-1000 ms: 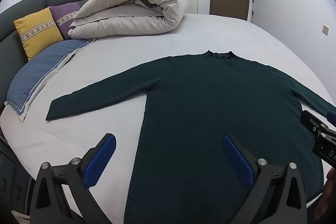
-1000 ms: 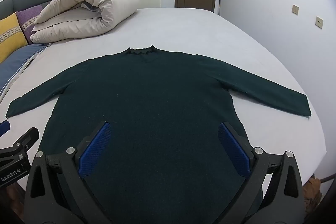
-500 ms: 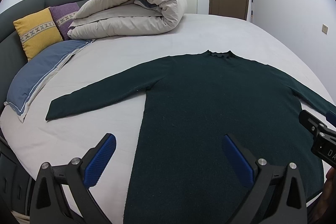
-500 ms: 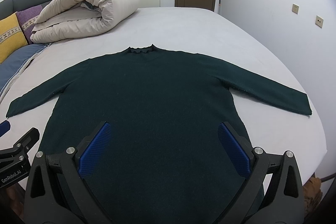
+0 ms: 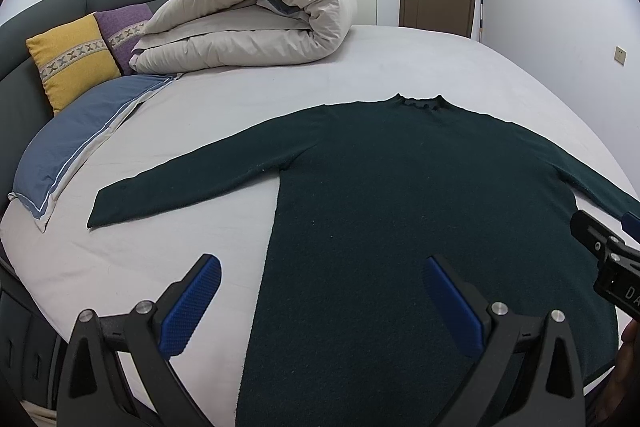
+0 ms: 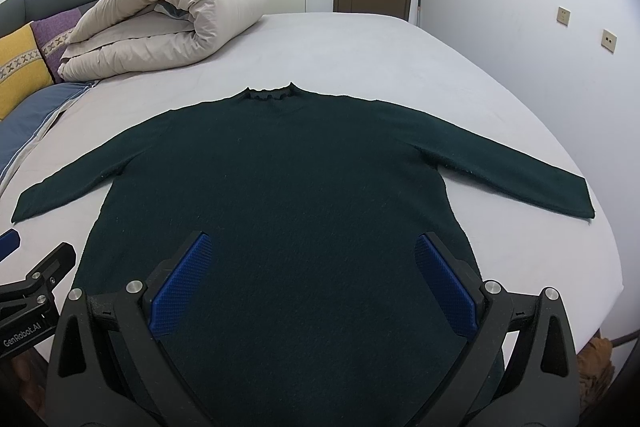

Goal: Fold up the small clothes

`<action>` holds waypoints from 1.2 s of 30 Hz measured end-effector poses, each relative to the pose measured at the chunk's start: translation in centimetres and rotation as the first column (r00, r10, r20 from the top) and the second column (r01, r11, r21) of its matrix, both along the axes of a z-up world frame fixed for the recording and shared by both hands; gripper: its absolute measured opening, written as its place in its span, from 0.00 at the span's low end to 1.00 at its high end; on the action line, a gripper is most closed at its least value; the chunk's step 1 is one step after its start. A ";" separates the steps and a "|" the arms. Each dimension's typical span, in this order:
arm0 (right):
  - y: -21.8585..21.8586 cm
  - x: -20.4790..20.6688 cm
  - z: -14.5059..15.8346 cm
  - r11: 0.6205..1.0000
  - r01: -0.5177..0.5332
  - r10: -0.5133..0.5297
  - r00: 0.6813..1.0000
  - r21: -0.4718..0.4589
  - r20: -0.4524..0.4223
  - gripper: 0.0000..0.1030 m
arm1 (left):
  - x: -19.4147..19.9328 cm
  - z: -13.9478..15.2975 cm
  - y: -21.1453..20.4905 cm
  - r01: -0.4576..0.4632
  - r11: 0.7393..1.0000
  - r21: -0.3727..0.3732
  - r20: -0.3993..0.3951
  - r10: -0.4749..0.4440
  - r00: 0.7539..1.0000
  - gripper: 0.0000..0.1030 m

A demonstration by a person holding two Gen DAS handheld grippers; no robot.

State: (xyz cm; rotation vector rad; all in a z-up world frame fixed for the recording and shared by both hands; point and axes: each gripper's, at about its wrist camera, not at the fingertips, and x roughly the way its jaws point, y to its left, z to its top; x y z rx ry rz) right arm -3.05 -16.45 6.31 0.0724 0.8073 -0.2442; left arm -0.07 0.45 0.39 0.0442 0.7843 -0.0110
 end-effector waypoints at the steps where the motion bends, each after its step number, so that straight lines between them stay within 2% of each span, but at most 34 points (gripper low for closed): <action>1: 0.0 0.0 0.0 1.000 0.000 0.000 1.000 0.000 0.000 1.00 | 0.0 0.0 0.0 0.000 1.000 0.000 0.000 0.000 1.000 1.00; 36: 1.2 0.0 -0.8 1.000 -0.002 0.002 1.000 0.002 -0.006 1.00 | -0.3 -0.6 0.4 0.001 1.000 -0.008 -0.004 -0.001 1.000 1.00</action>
